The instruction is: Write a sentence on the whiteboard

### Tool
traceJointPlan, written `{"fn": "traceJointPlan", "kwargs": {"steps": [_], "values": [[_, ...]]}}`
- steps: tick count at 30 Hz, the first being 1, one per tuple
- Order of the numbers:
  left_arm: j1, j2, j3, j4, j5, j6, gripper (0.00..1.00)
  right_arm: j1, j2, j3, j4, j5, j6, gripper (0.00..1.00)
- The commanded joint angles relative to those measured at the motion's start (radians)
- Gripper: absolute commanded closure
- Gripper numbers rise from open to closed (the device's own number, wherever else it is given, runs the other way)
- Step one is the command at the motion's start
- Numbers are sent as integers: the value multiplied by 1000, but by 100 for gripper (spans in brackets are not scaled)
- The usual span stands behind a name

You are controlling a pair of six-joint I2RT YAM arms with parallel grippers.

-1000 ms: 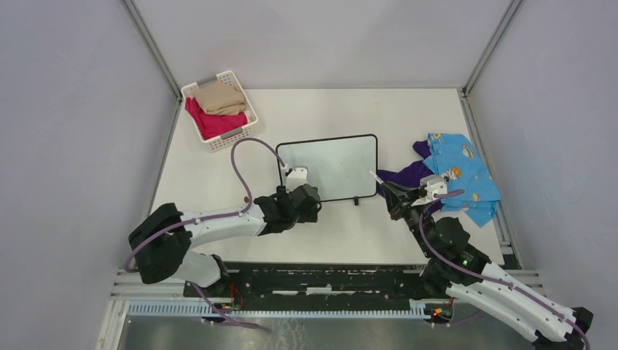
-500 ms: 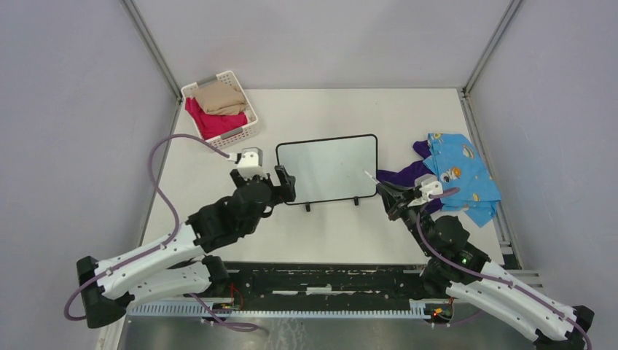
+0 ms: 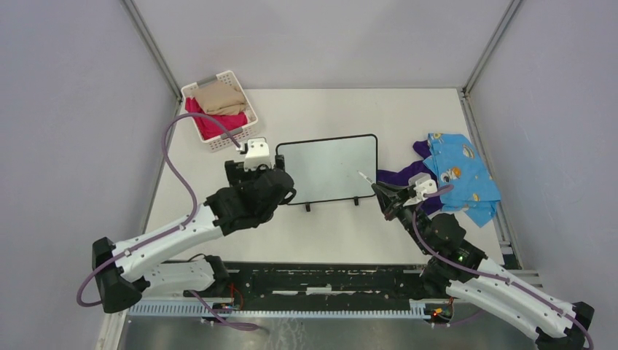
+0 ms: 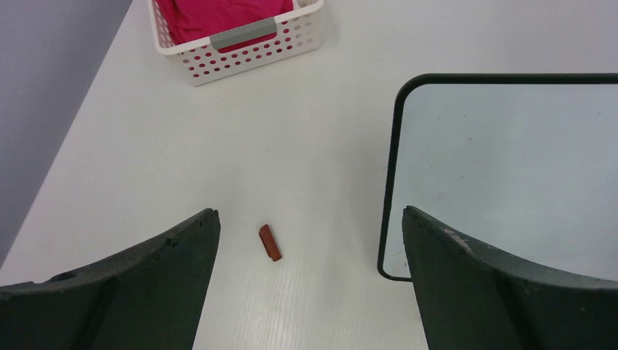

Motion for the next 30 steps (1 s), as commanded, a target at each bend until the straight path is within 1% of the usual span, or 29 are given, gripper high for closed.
{"fn": "traceJointPlan", "kwargs": {"steps": [1,2,4,6,8,10,13,15,18,21,23,25,27,30], "values": [[47,-67,5,78,23,19,0,2,0,51,53,-20,-13,100],[84,-100,-28,151,83,61,0,3,-1,51,53,-21,-13,100],[187,-186,-120,316,245,139,0,3,-1,51,52,-27,-11,100],[321,-275,-218,465,415,173,0,2,-2,50,55,-33,-10,100],[445,-319,-289,581,553,212,0,2,-3,51,56,-35,-9,100],[513,-293,-293,602,561,211,0,3,-1,51,53,-37,-7,100],[568,-197,-228,558,563,206,0,2,3,55,48,-48,-7,100],[589,-172,-211,598,625,178,0,2,6,56,49,-50,-11,100],[643,-167,-233,675,691,128,0,3,6,59,53,-55,-13,100],[722,-141,-235,726,855,96,0,2,8,61,57,-65,-11,100],[742,-115,-239,767,941,140,0,2,12,65,59,-71,-11,100],[751,-85,-222,753,924,239,0,2,20,70,59,-78,-11,100],[772,-34,-196,727,932,298,0,2,28,76,59,-89,-14,100],[789,5,-177,718,1066,342,0,3,36,79,63,-93,-16,100]]}}
